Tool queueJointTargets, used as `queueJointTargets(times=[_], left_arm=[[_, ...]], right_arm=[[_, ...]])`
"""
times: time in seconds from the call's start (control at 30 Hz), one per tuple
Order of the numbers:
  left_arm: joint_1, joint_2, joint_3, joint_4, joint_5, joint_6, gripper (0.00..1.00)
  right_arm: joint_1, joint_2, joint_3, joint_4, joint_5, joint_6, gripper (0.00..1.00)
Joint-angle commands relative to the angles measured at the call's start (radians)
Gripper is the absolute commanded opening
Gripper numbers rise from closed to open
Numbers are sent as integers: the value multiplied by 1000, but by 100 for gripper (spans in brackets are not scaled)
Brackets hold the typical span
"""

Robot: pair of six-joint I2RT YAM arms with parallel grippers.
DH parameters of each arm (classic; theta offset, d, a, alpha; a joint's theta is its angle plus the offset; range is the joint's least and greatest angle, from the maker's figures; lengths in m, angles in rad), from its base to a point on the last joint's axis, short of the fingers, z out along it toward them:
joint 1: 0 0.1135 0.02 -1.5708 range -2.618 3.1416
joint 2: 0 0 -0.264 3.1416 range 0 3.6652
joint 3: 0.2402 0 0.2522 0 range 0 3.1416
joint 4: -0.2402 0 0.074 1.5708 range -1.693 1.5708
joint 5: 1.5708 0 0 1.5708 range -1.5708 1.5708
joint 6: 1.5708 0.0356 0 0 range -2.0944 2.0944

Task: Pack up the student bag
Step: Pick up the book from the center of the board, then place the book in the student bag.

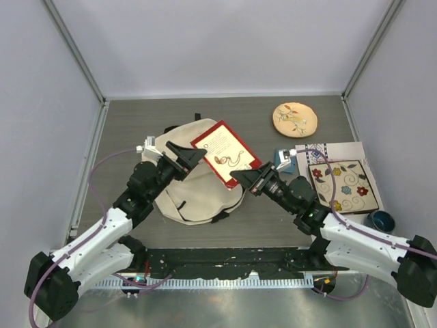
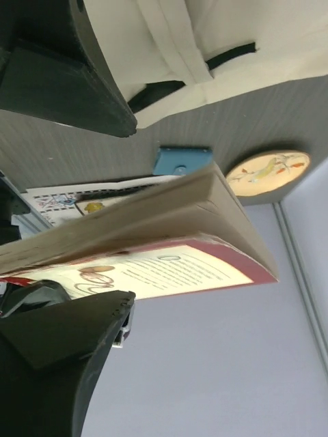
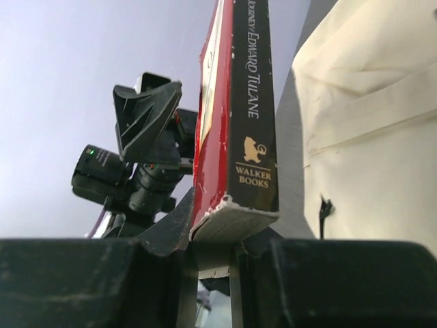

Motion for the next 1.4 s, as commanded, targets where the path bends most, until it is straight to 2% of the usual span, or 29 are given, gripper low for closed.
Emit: queueJointTargets(times=[0.0,0.07,0.2,0.37,0.47,0.6,0.73,0.83,0.9,1.07,1.17,1.27,1.37], left_arm=[[-2,-17,73,-163,48,113,100],[-2,-31,89,-204,48,163,100],[-4,-63,164,-425,14,284,100],[-4,-88,259,-670,-159,423,100],[-2,-51,331,-900,-268,493,99],[-2,-24,397,-1046,-397,492,100],[-4,-63,416,-1120,-518,406,100],[-4,-164,400,-1113,-448,440,100],[-2,-287,367,-1091,-368,414,100],[-4,-593,204,-1082,-303,248,100],[-2,-613,211,-1154,-239,248,100],[-2,-541,234,-1227,-196,277,100],[-2,-469,244,-1223,-153,311,100]], right_arm=[[-1,-139,28,-183,162,-103,1],[-1,-193,15,-265,208,-120,1],[-3,-352,-3,-433,309,-138,1],[-3,-446,20,-598,385,-175,1],[-3,-477,44,-716,431,-178,1],[-4,-517,47,-763,455,-171,1],[-3,-538,52,-787,446,-163,1],[-3,-540,70,-810,428,-163,1],[-3,-546,86,-833,405,-163,1],[-3,-574,110,-882,376,-163,1],[-3,-592,120,-915,366,-152,1],[-3,-606,118,-932,359,-139,1],[-3,-601,115,-927,351,-128,1]])
